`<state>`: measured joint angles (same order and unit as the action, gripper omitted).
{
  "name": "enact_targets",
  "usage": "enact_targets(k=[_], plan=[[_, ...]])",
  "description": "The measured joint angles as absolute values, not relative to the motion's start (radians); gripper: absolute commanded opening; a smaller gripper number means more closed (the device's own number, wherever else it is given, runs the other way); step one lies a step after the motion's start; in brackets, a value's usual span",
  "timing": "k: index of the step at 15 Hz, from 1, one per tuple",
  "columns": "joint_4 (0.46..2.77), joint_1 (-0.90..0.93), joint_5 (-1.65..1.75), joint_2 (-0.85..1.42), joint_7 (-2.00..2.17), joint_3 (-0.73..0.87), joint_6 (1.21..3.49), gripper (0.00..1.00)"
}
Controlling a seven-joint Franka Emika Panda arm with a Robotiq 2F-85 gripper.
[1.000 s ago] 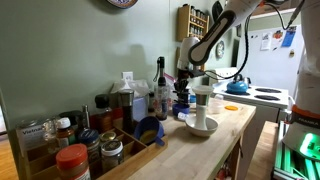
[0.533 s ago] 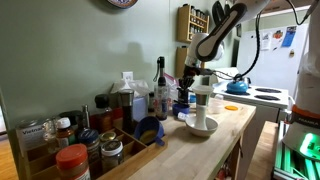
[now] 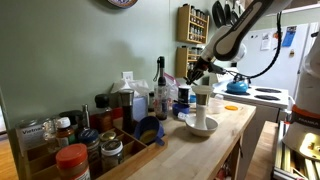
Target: Move a pen from the blue cup to the container
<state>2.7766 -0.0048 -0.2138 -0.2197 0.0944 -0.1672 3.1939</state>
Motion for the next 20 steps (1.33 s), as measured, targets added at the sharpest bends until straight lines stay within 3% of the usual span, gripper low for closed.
enact_targets(k=[1, 2, 7, 15, 16, 19, 20], plan=[[2.767, -0.015, -0.209, -0.22, 0.094, -0.167, 3.194, 0.15], [2.764, -0.01, -0.204, -0.219, 0.094, -0.16, 3.194, 0.04], [2.758, -0.12, -0.21, -0.211, 0.143, -0.194, 3.21, 0.04], [2.756, -0.691, -0.206, -0.176, 0.245, -0.49, 3.19, 0.04], [2.754, -0.711, -0.214, -0.174, 0.26, -0.526, 3.202, 0.15], [2.752, -0.71, -0.215, -0.175, 0.263, -0.534, 3.204, 0.15], [2.752, -0.71, -0.215, -0.175, 0.262, -0.531, 3.204, 0.04]])
